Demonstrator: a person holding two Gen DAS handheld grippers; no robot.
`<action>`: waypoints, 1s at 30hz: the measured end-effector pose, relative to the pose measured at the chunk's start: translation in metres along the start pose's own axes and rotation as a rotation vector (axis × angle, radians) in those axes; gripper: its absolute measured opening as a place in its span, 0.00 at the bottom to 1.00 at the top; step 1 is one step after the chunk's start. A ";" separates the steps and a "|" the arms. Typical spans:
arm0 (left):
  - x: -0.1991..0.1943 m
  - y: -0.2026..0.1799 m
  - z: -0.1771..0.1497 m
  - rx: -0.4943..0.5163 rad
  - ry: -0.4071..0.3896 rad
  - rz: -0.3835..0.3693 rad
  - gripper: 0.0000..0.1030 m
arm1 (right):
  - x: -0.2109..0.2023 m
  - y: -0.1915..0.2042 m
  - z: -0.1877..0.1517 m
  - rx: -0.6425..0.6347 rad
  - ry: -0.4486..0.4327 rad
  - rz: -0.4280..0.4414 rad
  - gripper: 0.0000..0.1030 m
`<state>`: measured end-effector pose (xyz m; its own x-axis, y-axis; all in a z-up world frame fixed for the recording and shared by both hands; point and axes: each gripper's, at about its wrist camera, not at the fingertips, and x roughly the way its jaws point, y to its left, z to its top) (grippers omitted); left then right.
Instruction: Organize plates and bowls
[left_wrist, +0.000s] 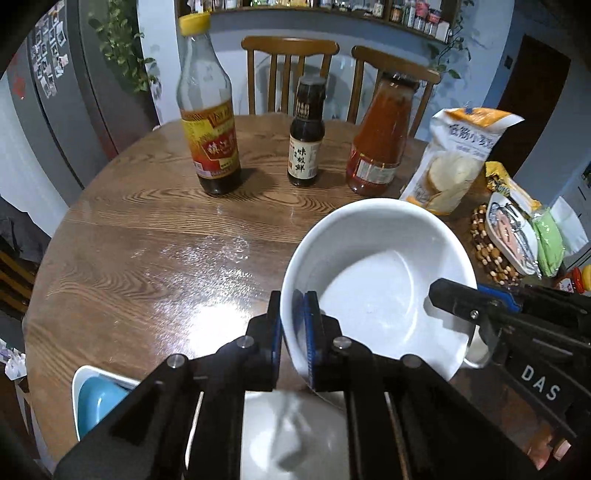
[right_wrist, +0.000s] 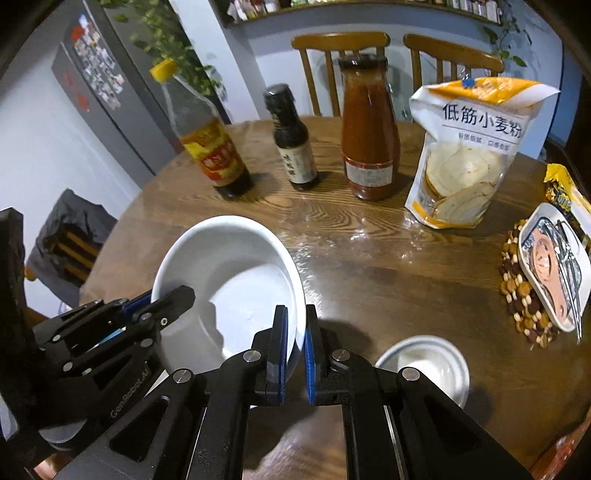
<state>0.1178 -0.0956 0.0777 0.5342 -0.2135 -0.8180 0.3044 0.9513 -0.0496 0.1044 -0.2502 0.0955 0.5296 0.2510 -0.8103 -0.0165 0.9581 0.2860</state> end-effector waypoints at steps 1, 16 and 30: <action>-0.007 0.000 -0.003 0.002 -0.012 0.001 0.10 | -0.003 0.002 -0.003 -0.001 -0.005 0.004 0.09; -0.059 0.000 -0.059 0.014 -0.085 0.041 0.11 | -0.037 0.036 -0.063 -0.070 -0.043 0.025 0.10; -0.064 0.030 -0.105 -0.049 -0.021 0.096 0.11 | -0.011 0.066 -0.098 -0.114 0.047 0.090 0.10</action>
<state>0.0099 -0.0296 0.0678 0.5756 -0.1247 -0.8081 0.2122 0.9772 0.0004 0.0142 -0.1761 0.0726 0.4813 0.3399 -0.8080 -0.1599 0.9403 0.3003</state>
